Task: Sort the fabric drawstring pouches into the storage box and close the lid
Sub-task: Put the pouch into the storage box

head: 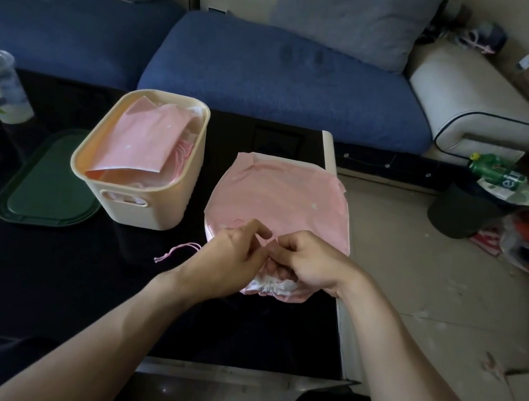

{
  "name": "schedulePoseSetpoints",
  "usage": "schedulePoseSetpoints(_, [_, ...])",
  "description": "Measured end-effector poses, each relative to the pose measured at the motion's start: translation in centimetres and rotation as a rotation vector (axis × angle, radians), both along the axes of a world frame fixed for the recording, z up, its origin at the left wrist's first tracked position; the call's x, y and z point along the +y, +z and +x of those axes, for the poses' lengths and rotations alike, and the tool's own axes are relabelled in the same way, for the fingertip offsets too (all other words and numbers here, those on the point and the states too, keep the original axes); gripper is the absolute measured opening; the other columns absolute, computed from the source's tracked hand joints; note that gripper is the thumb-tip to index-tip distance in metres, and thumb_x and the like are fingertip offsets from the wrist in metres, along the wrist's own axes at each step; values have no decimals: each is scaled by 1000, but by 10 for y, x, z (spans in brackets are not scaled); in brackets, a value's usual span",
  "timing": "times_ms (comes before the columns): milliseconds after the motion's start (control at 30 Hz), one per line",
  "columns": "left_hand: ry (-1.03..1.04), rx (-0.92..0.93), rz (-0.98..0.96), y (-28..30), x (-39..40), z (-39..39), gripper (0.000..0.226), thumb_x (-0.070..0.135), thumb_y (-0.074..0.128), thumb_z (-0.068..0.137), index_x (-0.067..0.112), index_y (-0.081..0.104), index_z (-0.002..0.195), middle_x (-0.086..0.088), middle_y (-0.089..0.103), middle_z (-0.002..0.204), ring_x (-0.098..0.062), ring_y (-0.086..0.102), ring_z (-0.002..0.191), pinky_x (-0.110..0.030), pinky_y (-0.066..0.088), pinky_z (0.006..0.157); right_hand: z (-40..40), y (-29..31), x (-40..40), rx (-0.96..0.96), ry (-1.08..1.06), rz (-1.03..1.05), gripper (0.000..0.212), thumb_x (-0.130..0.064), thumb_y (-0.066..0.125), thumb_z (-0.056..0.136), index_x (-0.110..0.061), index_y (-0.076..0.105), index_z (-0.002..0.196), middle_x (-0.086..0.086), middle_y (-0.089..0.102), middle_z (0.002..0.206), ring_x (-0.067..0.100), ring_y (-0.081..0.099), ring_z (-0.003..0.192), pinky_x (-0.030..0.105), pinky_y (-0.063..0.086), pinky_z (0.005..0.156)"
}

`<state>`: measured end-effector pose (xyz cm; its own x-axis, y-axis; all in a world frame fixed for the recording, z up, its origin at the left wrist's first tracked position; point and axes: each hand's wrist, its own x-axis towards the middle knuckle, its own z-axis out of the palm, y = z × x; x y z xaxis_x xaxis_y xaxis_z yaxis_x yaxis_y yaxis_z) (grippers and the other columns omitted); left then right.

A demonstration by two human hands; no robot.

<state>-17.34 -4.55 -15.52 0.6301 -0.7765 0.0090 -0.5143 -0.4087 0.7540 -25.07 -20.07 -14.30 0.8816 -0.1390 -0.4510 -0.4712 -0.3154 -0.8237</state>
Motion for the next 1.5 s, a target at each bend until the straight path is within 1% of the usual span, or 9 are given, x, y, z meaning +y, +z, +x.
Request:
schedulePoseSetpoints(233, [115,344,179,3,-8,8,37,41,56,98,9,68,86,2,64,73,-11,55,65,-16,42,59,3,-5,-1,-10,-164,159,31,-28,52,104,-9,69,88,6,68,75,10,61,55,20,46,49])
schedulePoseSetpoints(400, [89,430,198,1,-8,6,36,35,60,94,17,67,64,4,57,64,-11,49,61,-22,39,60,4,-8,-3,-55,-215,212,31,-25,52,104,0,70,101,10,64,73,9,57,50,16,44,46])
schedulePoseSetpoints(500, [83,249,174,-1,-7,3,26,40,69,88,14,74,90,4,62,70,-7,54,61,-13,40,53,5,-8,-2,-57,-269,217,30,-23,52,104,1,71,103,4,62,67,8,57,49,16,45,45])
schedulePoseSetpoints(667, [97,-389,-33,-12,-5,5,38,55,66,73,17,67,75,10,63,69,-14,59,74,-25,26,80,7,-7,-2,-33,-287,176,30,-24,50,106,-4,69,94,7,67,63,14,61,52,20,45,45])
schedulePoseSetpoints(900, [-24,-597,-119,-16,-9,6,23,41,63,85,22,75,81,6,58,66,-15,47,70,-34,30,74,8,-4,-2,-7,-319,165,35,-25,54,104,-6,66,78,5,59,56,7,49,38,22,43,42])
schedulePoseSetpoints(1067, [44,-229,-28,-9,-7,3,22,27,64,89,18,71,71,5,61,65,-14,50,71,-35,37,81,12,-6,-3,-38,-305,122,23,-35,62,99,-13,68,97,5,64,69,12,54,51,23,45,49])
schedulePoseSetpoints(1167, [106,217,-24,5,-8,4,30,10,60,92,9,59,62,4,53,58,-6,44,55,-18,39,58,14,-4,-5,-128,-323,105,37,-45,53,101,-10,61,110,4,63,90,11,61,60,24,46,56])
schedulePoseSetpoints(1367, [226,753,-131,11,-9,7,24,0,52,91,-7,69,76,-19,66,75,-26,61,74,-35,50,76,6,3,-7,-349,-49,46,21,-33,71,92,-19,64,78,-7,65,73,8,62,69,22,48,72])
schedulePoseSetpoints(1500, [251,831,-163,15,-8,4,39,1,50,93,6,70,59,-8,68,63,-13,66,62,-20,53,62,3,5,-5,-371,29,-118,23,-29,90,70,-24,69,75,-15,68,66,2,60,61,17,47,61])
